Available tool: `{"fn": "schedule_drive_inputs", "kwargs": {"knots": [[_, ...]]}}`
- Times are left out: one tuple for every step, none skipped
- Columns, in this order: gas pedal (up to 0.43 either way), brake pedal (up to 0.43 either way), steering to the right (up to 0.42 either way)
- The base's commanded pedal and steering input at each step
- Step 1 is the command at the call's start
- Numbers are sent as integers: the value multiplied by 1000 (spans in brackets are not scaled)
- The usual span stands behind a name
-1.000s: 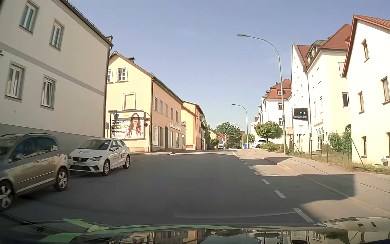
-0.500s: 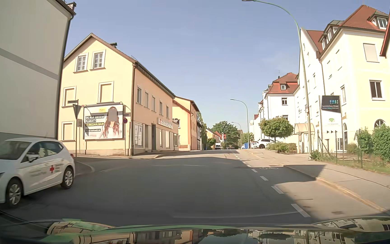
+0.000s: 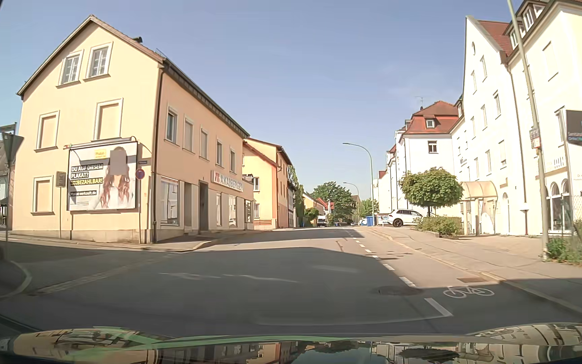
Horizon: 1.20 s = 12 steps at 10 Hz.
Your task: Follow the waypoints while adhering to traffic rules and regulations
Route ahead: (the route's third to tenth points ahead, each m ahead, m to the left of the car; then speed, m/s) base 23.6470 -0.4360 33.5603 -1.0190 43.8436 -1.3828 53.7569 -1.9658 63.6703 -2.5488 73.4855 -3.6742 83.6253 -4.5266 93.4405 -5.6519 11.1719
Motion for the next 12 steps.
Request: {"fn": "schedule_drive_inputs", "kwargs": {"knots": [[98,0,6],[98,0,5],[98,0,5],[98,0,5],[98,0,5],[98,0,5],[98,0,4],[110,0,4],[110,0,4],[110,0,4],[110,0,3],[110,0,3]]}}
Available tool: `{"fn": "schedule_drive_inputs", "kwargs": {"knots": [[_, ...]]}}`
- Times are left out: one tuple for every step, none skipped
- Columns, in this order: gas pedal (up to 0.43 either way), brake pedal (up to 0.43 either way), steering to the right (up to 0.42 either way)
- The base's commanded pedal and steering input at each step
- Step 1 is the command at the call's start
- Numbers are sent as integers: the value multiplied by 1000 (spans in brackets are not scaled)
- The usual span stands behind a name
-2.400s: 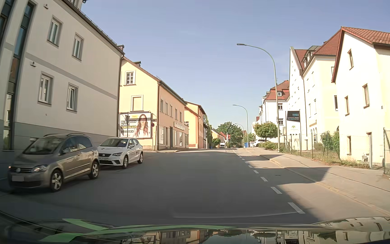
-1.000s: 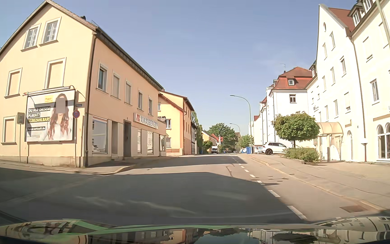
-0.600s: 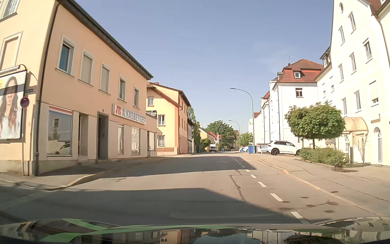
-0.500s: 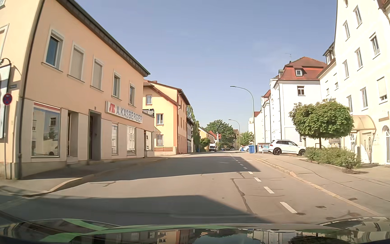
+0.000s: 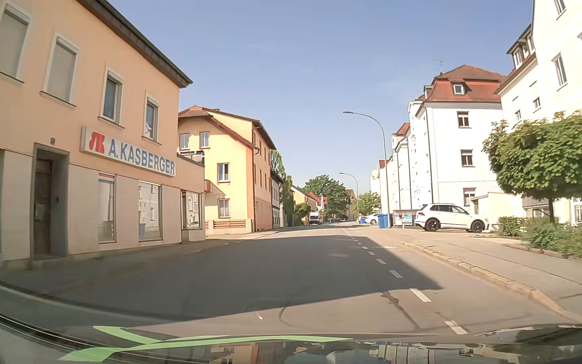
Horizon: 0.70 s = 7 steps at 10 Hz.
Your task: Follow the waypoints while adhering to traffic rules and regulations
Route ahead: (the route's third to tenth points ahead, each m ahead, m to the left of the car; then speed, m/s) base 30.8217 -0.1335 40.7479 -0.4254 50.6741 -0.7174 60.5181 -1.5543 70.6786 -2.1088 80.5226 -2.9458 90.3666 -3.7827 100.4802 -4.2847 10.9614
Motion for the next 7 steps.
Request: {"fn": "schedule_drive_inputs", "kwargs": {"knots": [[110,0,4],[118,0,4],[118,0,4],[130,0,6],[130,0,6],[130,0,6],[130,0,6]]}}
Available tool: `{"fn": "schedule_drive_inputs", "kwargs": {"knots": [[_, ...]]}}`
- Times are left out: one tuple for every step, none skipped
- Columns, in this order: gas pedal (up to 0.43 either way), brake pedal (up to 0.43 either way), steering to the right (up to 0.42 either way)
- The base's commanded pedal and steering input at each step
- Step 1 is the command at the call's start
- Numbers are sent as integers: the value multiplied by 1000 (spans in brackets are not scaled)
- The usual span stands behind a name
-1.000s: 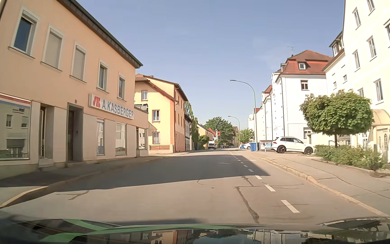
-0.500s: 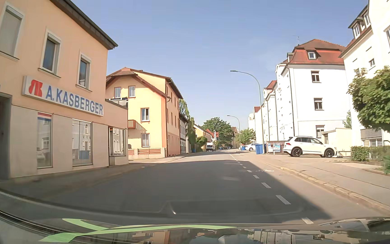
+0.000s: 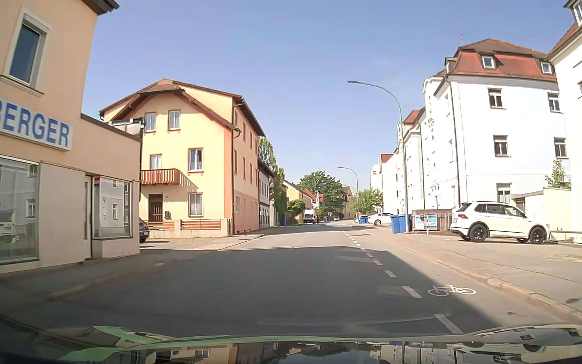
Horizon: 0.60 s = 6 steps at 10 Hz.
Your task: Follow the waypoints while adhering to traffic rules and regulations
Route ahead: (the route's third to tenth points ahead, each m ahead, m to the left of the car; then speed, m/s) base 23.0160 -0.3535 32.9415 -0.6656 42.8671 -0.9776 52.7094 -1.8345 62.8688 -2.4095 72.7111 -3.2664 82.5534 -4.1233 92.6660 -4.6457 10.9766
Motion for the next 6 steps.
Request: {"fn": "schedule_drive_inputs", "kwargs": {"knots": [[130,0,6],[130,0,6],[130,0,6],[130,0,6],[130,0,7],[130,0,7]]}}
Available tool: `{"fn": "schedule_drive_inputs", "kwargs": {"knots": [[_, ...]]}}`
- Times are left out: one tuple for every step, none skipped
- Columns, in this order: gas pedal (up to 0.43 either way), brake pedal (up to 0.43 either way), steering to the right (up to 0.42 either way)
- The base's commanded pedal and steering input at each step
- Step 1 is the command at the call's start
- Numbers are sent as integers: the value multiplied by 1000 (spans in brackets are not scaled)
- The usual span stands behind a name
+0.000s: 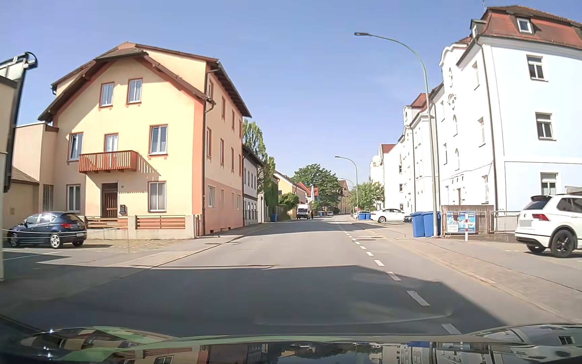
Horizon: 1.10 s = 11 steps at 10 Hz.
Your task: Follow the waypoints while adhering to traffic rules and regulations
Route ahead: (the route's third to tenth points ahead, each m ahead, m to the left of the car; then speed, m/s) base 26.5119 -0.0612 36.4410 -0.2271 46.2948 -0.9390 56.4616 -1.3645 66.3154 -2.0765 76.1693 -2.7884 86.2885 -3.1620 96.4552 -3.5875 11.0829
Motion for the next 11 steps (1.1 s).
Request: {"fn": "schedule_drive_inputs", "kwargs": {"knots": [[130,0,8],[130,0,7],[130,0,6],[130,0,6],[130,0,6],[130,0,4],[130,0,4],[130,0,4],[130,0,3],[118,0,2],[118,0,1]]}}
